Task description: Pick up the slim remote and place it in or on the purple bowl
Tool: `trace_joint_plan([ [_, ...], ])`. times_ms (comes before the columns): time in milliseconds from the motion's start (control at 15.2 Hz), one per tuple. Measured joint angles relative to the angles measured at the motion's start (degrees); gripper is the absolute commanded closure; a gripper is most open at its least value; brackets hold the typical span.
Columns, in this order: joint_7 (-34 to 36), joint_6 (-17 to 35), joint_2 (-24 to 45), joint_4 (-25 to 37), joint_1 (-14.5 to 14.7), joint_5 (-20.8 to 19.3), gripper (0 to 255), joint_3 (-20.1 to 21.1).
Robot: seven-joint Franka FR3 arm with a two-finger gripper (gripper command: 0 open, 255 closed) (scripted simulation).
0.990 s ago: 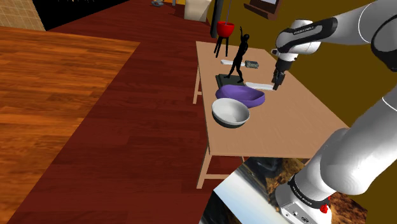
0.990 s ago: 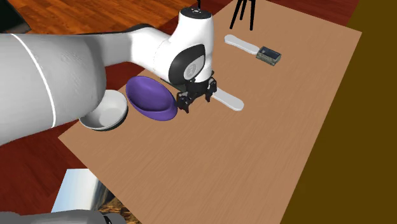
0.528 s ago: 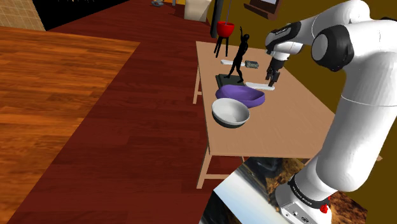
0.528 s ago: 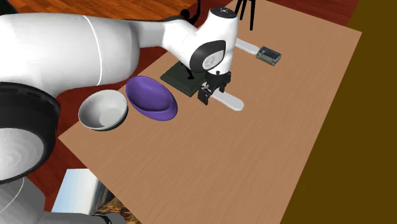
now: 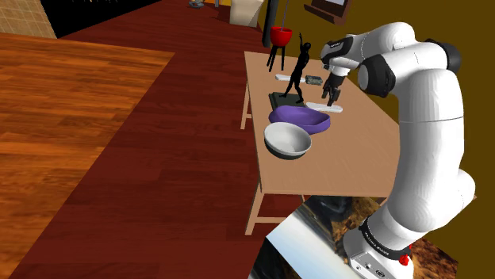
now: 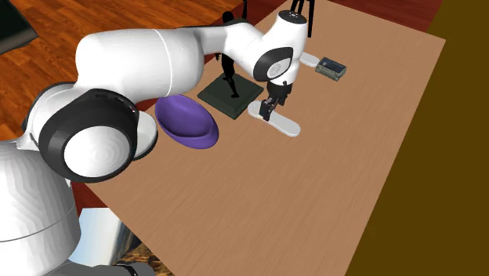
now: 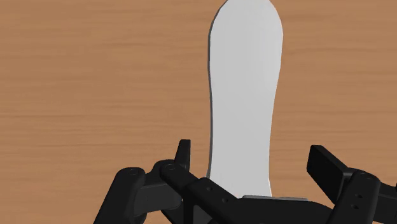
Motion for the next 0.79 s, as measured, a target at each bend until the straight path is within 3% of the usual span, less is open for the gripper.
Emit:
trace_joint_plan([
  [792,-1.22,3.64,2.13,-1.78,-0.51,1.40,0,1.01],
])
